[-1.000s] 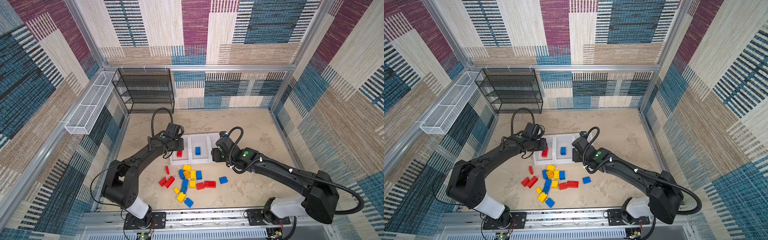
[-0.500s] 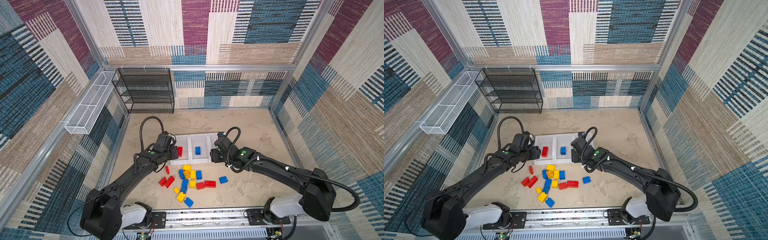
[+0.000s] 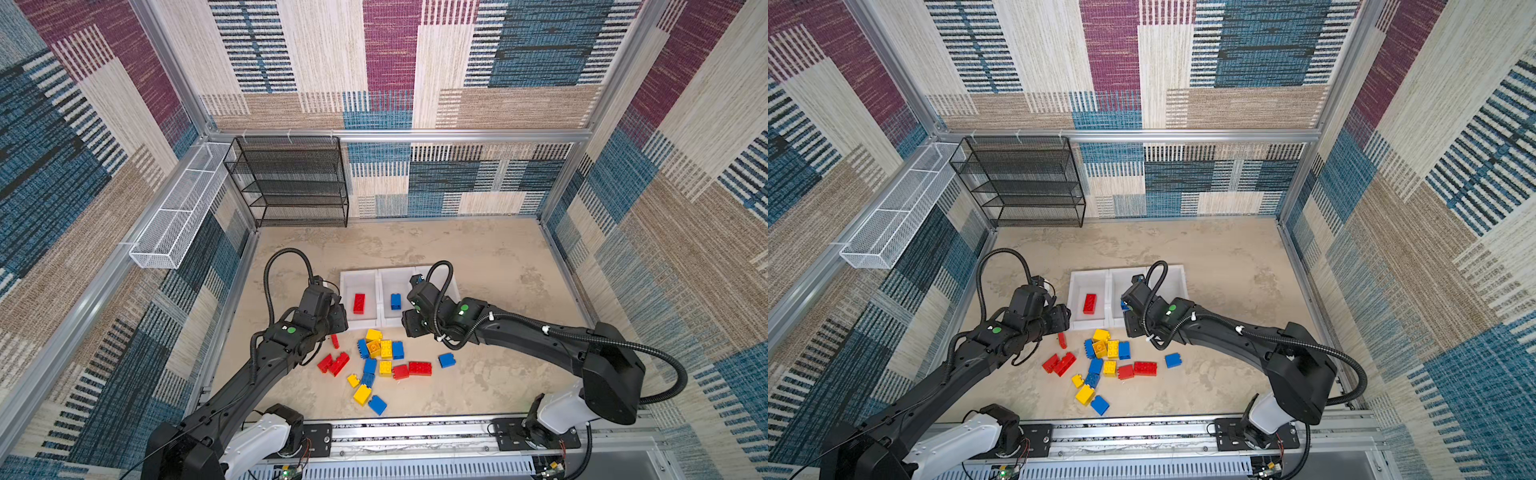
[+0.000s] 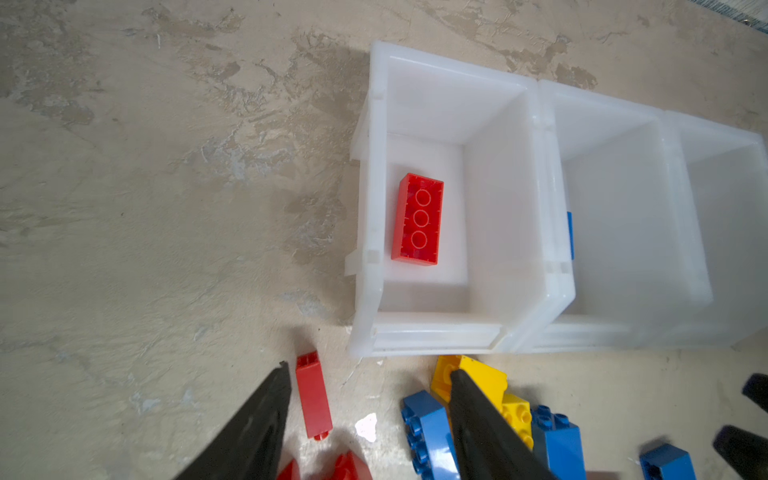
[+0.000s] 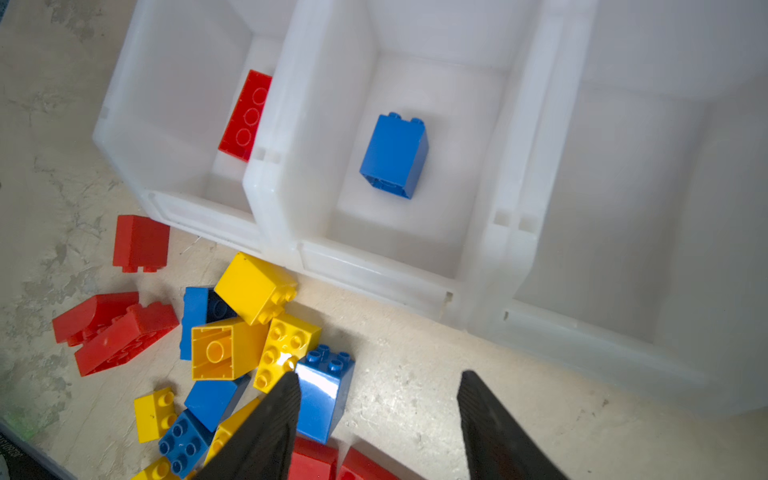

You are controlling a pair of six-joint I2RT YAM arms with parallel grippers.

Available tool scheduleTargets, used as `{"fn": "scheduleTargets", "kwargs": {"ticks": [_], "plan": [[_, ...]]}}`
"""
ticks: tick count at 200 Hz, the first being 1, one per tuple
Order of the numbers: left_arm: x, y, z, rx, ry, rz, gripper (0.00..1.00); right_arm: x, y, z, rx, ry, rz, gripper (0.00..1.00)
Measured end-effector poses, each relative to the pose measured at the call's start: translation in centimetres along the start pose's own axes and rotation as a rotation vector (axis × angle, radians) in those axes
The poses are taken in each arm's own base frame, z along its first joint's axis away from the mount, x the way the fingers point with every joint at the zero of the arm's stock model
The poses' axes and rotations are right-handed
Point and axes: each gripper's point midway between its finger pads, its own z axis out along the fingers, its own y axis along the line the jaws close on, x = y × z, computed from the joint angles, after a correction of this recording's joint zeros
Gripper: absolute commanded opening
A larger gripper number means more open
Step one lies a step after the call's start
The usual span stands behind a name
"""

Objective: Sort the legos into containers by color
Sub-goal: 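Reach the right gripper into the brick pile and grasp a yellow brick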

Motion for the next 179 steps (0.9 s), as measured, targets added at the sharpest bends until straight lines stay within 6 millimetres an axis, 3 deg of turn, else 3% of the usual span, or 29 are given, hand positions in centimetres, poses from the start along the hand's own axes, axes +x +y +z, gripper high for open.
{"fn": "scheduleTargets", "kwargs": {"ticks": [79,131,179], "plan": [[0.5,1.0,-0.4,-0.025,-0.006,-0.022,0.66,1.2,4.7,1.4,-0.07,0.048,-0.105,0.61],[0.7,1.2,-0.6,-0.03,-0.003,-0.024,0.66,2.8,8.3,3.4,-0.119,0.105,-0.18,0.6],[1.0,1.4,-0.7,-0.033,0.003,-0.026,0.66,3.7,9.6,5.3,-0.13,0.151,-0.217,0.57]]}}
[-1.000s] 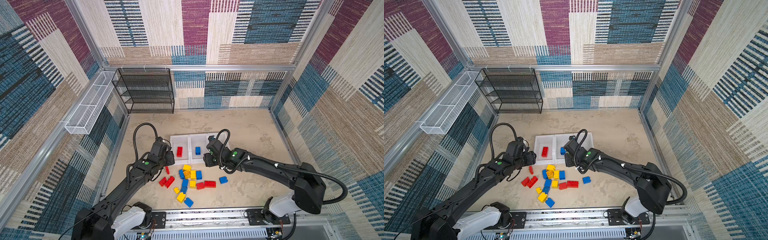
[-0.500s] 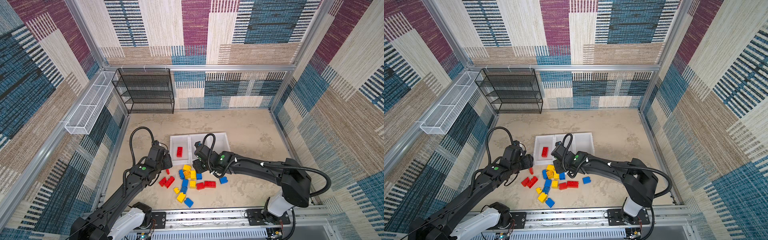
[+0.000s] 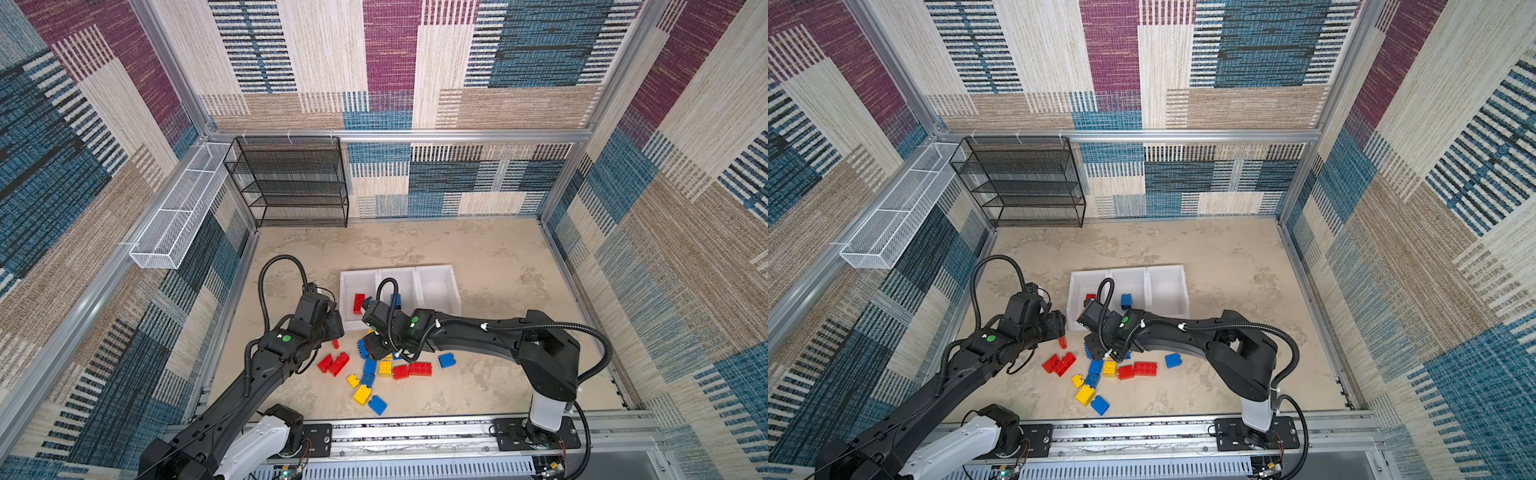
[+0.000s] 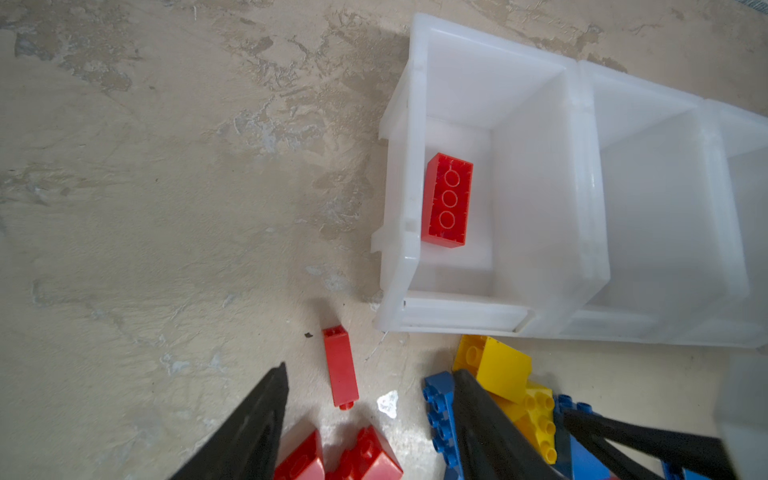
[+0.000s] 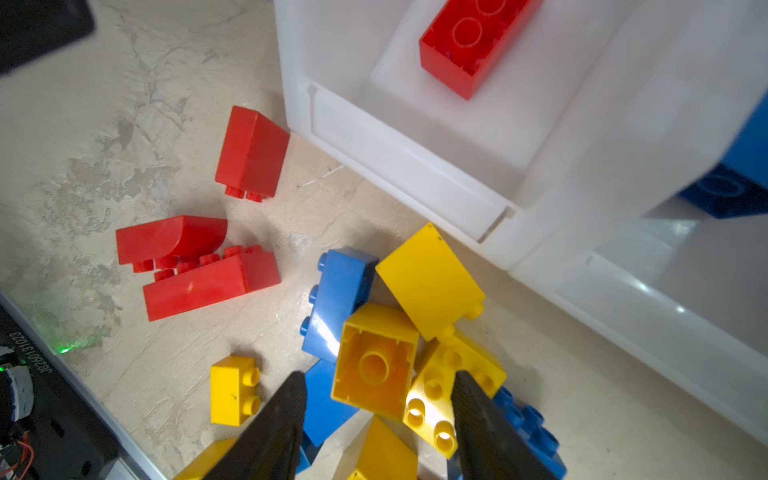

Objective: Sort the legos into containers by color
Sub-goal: 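Reach the right gripper into the brick pile and grasp a yellow brick, then carry the yellow brick into the bin nearest the right arm and release it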

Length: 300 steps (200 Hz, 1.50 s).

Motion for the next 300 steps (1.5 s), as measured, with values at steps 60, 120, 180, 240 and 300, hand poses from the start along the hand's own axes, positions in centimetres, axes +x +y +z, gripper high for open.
{"fn": "scheduleTargets", "kwargs": {"ticks": [60,120,180,240,300], "plan": [[0.6,0.5,-0.1,-0.002,0.001,-0.009,0.66,1.2,-0.3,1.3,0.021,0.046,-0.008,0.5],[0.9,0.6,0.0,-0.005,0.005,-0.02,0.66,1.5,-0.4,1.6,0.03,0.061,-0.012,0.42],[0.8,0.6,0.0,-0.003,0.001,-0.023,0.66,0.9,-0.5,0.4,0.04,0.032,-0.011,0.33],[0.8,0.6,-0.1,-0.003,0.0,-0.023,0.66,-5.1,-3.9,-8.1,0.085,-0.195,0.055,0.35],[1.4,0.8,0.1,-0.006,0.013,-0.022,0.66,-3.9,-17.5,-11.6,0.298,-0.248,0.256,0.36]]}}
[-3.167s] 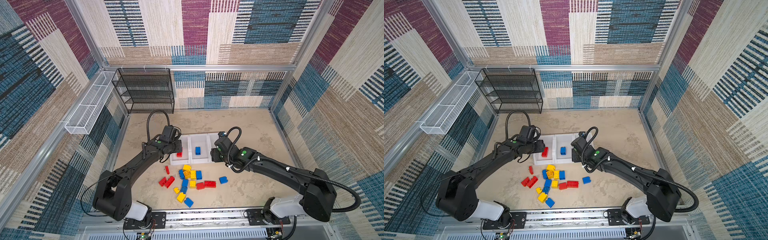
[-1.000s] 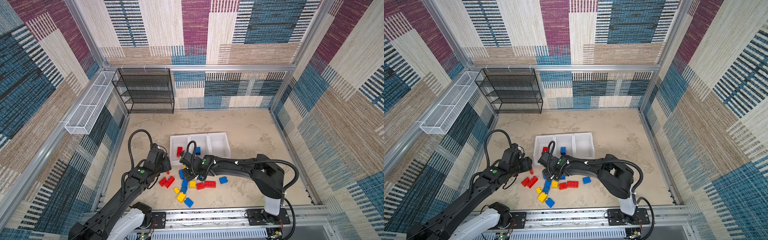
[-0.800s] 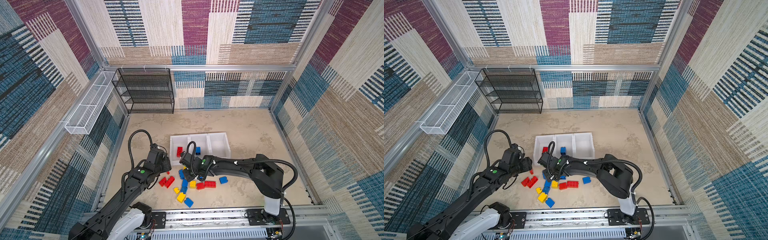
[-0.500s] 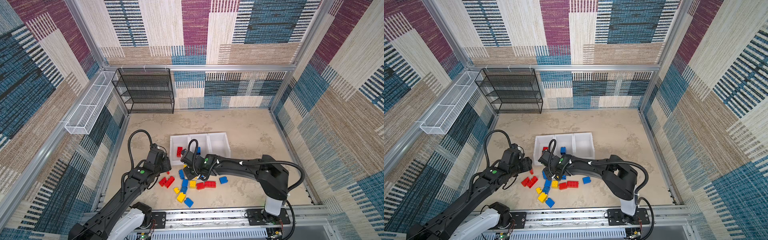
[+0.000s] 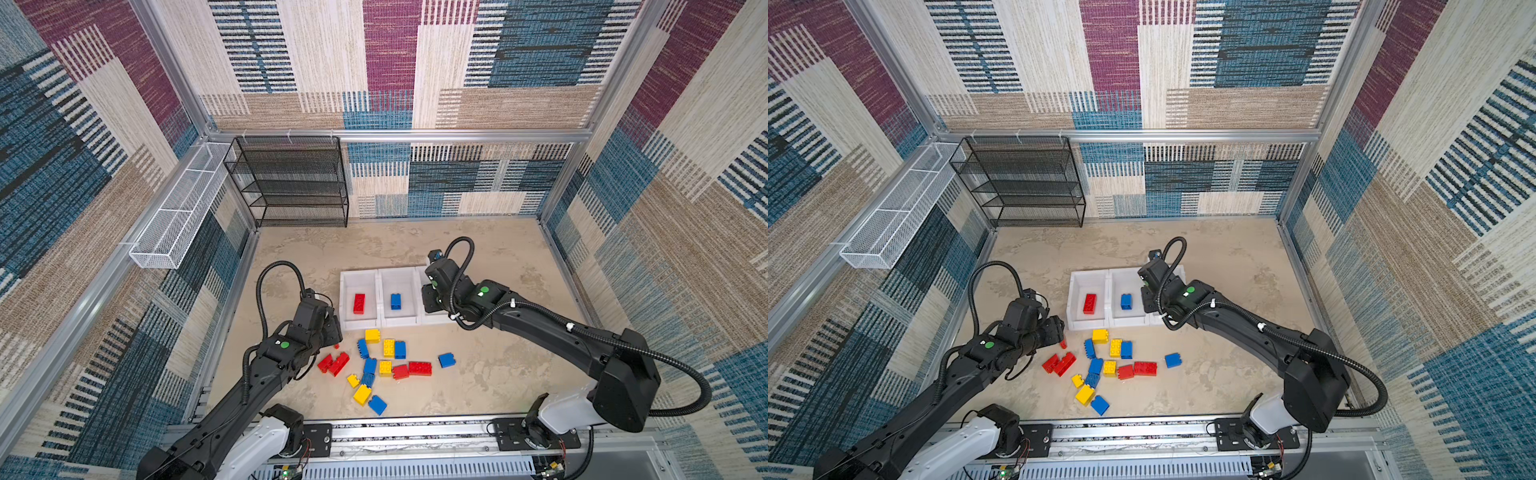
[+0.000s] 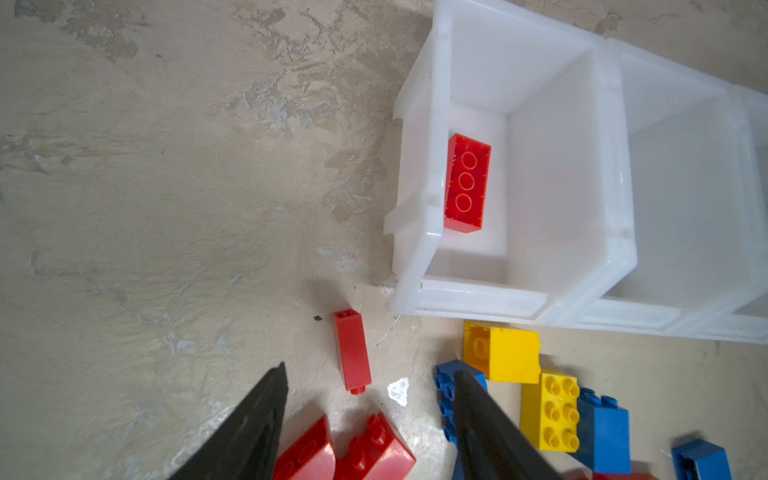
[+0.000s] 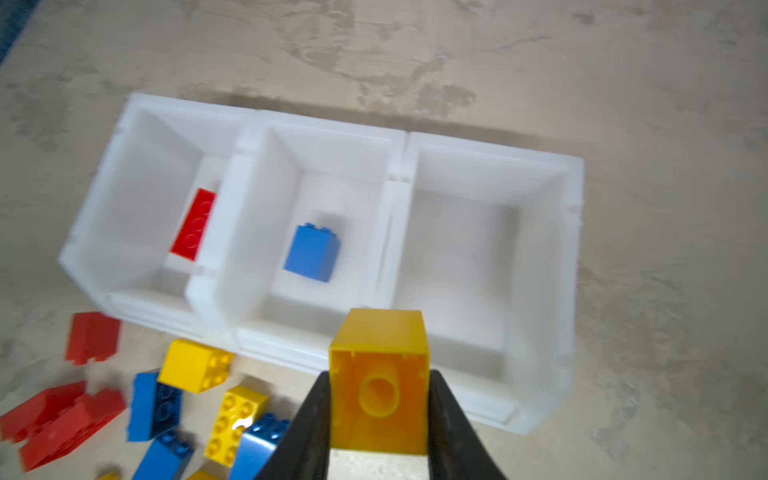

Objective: Sort the legos into containers by color
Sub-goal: 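Carry the yellow brick into the bin nearest the right arm and release it, then lower the left gripper onto another red brick and grasp it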

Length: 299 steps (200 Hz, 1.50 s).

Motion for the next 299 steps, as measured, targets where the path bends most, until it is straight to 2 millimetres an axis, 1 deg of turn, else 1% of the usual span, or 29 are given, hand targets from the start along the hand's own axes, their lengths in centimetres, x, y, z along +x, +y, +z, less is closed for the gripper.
{"fn": "scheduleTargets", "kwargs": {"ticks": [19,44,55,65,84,99,130,216,252,267,299], "plan": [[0.0,0.0,0.0,0.001,-0.001,0.0,0.66,0.8,-2.0,1.2,0.037,0.032,0.02,0.37],[0.1,0.1,-0.1,0.001,0.0,0.0,0.66,1.6,-3.6,2.8,0.054,0.063,0.05,0.38],[0.3,0.1,-0.2,0.001,0.007,0.0,0.66,1.7,-3.7,3.3,0.058,0.068,0.054,0.41],[0.5,0.1,-0.3,0.005,0.011,0.0,0.66,1.9,-3.4,3.7,0.04,0.078,0.055,0.44],[0.7,0.1,-0.3,0.013,0.02,-0.002,0.66,2.1,-3.4,4.1,0.035,0.084,0.056,0.49],[0.9,0.2,-0.3,0.01,0.027,-0.004,0.67,1.9,-3.4,4.1,0.034,0.079,0.06,0.53],[1.5,0.5,-0.2,0.001,0.046,-0.014,0.66,2.0,-3.6,4.0,0.034,0.074,0.063,0.56],[2.3,0.5,-0.1,0.011,0.073,-0.022,0.66,1.1,-3.7,2.3,0.016,0.028,0.079,0.58],[2.9,0.8,-0.1,0.002,0.093,-0.02,0.63,1.7,-3.9,2.1,0.016,0.032,0.085,0.58],[3.6,1.1,0.1,-0.006,0.117,-0.017,0.58,2.0,-3.8,2.2,0.011,0.041,0.091,0.58],[4.9,1.4,0.3,-0.01,0.16,-0.015,0.54,2.6,-3.9,2.3,0.008,0.054,0.094,0.58]]}}
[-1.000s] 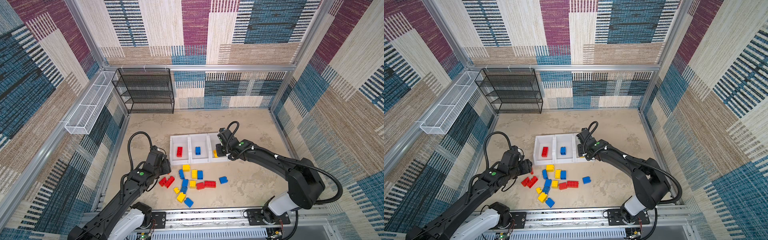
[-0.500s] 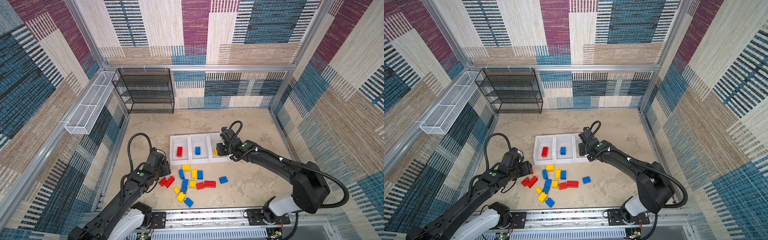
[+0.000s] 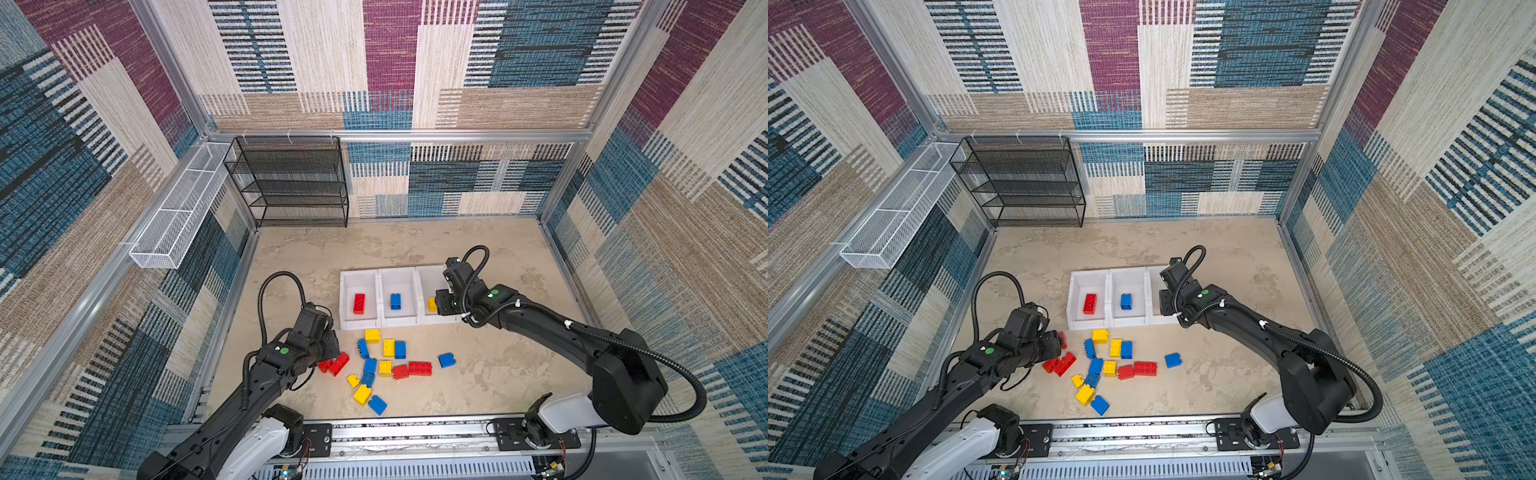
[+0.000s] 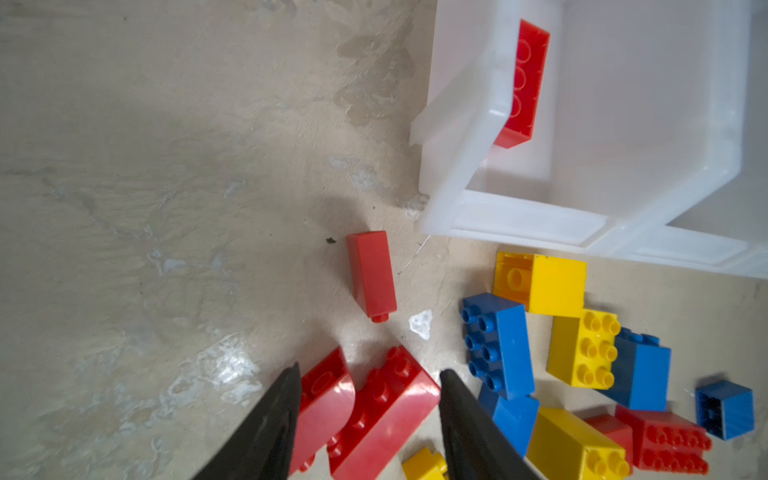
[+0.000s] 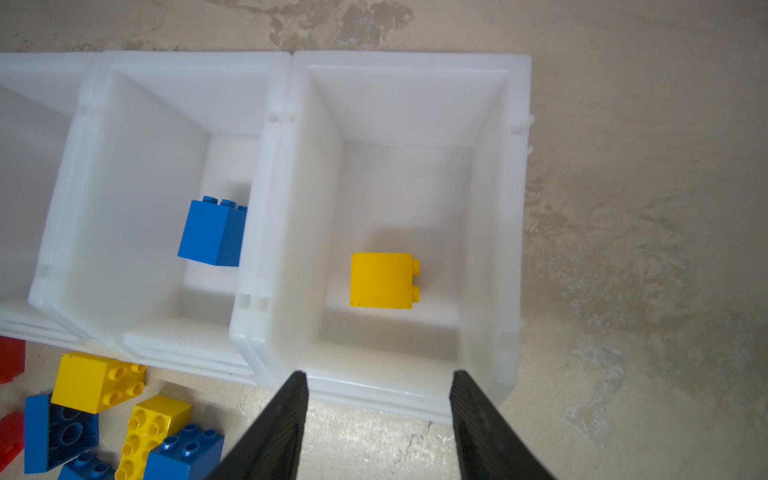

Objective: Sort the legos into containers by color
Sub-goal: 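Lower the left gripper onto another red brick and grasp it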

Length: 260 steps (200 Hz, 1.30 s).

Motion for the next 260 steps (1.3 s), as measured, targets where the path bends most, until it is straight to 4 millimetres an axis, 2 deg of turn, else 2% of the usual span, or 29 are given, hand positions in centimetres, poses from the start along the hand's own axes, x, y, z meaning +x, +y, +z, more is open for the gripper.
{"fn": "scheduleTargets", "kwargs": {"ticks": [54,140,223,246,260], "plan": [[1.1,-0.7,0.6,0.011,0.06,0.035,0.51,0.2,-0.1,-0.1,-0.001,0.001,0.009,0.58],[2.7,-2.8,2.3,0.022,0.159,0.166,0.48,0.5,0.1,-0.2,-0.015,0.007,0.022,0.58],[3.9,-2.9,3.0,-0.012,0.193,0.223,0.42,0.7,0.0,-0.2,-0.016,0.011,0.032,0.58],[4.0,-3.0,3.1,-0.016,0.195,0.232,0.42,0.7,0.0,-0.2,-0.016,0.012,0.036,0.58],[4.0,-3.0,3.1,-0.018,0.194,0.234,0.46,0.8,0.0,-0.2,-0.018,0.015,0.036,0.58]]}}
